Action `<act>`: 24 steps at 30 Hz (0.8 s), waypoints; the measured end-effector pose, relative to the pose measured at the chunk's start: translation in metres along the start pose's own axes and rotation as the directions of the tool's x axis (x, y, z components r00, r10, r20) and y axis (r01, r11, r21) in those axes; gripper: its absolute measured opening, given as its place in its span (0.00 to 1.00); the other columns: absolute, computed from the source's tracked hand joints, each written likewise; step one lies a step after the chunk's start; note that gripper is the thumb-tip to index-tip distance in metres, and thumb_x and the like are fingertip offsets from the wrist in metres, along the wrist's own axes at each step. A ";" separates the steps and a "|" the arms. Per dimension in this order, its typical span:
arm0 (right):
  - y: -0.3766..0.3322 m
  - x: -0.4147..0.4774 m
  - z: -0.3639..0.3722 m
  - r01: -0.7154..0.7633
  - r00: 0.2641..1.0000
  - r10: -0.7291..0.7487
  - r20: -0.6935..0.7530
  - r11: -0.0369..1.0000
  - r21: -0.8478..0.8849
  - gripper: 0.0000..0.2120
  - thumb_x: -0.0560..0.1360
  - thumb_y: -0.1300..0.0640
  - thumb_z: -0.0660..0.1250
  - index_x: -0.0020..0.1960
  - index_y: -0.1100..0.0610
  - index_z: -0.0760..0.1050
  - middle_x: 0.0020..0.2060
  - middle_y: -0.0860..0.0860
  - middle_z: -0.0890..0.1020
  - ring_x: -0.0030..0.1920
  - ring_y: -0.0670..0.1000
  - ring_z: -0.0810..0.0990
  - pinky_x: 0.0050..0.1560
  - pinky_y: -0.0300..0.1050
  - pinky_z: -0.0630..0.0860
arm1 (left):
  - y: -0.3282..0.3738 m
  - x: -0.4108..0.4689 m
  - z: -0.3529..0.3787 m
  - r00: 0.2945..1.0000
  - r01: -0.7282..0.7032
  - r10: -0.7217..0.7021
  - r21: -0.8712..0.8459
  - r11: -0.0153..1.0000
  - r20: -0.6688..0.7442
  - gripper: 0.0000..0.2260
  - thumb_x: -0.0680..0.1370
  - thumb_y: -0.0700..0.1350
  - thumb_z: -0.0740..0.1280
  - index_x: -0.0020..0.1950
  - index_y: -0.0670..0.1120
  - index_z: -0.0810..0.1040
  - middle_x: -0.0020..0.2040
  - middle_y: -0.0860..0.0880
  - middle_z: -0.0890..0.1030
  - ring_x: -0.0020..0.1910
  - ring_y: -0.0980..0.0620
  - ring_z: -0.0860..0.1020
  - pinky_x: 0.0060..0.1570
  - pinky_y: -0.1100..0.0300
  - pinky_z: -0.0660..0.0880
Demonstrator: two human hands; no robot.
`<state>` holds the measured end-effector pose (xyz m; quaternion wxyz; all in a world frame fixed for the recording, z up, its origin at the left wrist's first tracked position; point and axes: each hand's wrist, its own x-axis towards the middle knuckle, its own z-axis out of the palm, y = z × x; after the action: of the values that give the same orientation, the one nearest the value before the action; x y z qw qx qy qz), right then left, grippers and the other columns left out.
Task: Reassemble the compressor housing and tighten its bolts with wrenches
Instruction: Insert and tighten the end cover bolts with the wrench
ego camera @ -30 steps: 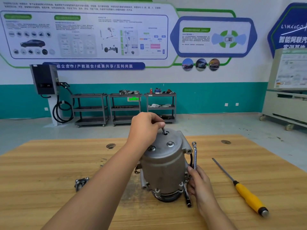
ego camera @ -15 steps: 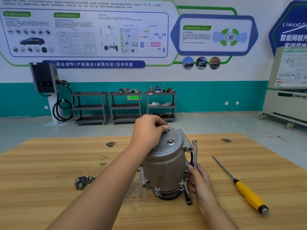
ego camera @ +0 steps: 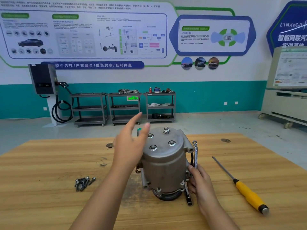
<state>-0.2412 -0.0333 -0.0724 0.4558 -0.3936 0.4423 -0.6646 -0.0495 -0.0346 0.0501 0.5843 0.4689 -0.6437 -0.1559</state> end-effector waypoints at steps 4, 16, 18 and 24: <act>0.000 -0.001 0.000 0.016 1.000 -0.016 0.013 1.000 0.001 0.05 0.78 0.60 0.62 0.45 0.58 0.75 0.23 0.43 0.66 0.21 0.41 0.61 0.19 0.34 0.56 | -0.042 -0.054 0.018 0.961 0.128 -0.216 -0.416 0.900 -0.172 0.12 0.76 0.56 0.62 0.60 0.62 0.70 0.62 0.60 0.75 0.64 0.59 0.72 0.62 0.57 0.69; -0.003 0.001 -0.001 0.073 0.985 -0.076 -0.152 0.997 -0.024 0.23 0.82 0.46 0.48 0.40 0.60 0.70 0.23 0.48 0.64 0.22 0.46 0.61 0.27 0.42 0.58 | -0.079 -0.086 0.042 0.940 0.314 -0.255 -0.292 0.903 0.225 0.61 0.50 0.62 0.77 0.75 0.56 0.45 0.70 0.56 0.65 0.69 0.58 0.65 0.65 0.63 0.62; -0.013 0.003 -0.004 0.150 0.968 -0.157 -0.198 0.987 -0.051 0.21 0.83 0.50 0.48 0.45 0.61 0.74 0.25 0.49 0.66 0.27 0.49 0.64 0.31 0.44 0.60 | -0.081 -0.087 0.043 0.941 0.318 -0.266 -0.279 0.906 0.210 0.61 0.47 0.63 0.78 0.74 0.60 0.47 0.69 0.57 0.66 0.67 0.60 0.66 0.61 0.66 0.63; -0.089 0.007 0.004 0.367 0.930 -0.365 -0.044 0.927 0.080 0.16 0.82 0.58 0.53 0.45 0.50 0.78 0.31 0.44 0.76 0.35 0.44 0.73 0.38 0.42 0.66 | -0.086 -0.085 0.045 0.953 0.297 -0.258 -0.307 0.904 0.161 0.57 0.46 0.62 0.79 0.67 0.66 0.50 0.66 0.58 0.69 0.60 0.65 0.68 0.47 0.83 0.63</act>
<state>-0.2618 -0.0237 0.0136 0.3344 -0.4396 0.3380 -0.7620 -0.0644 -0.0278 -0.0781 0.5874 0.4422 -0.5683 -0.3693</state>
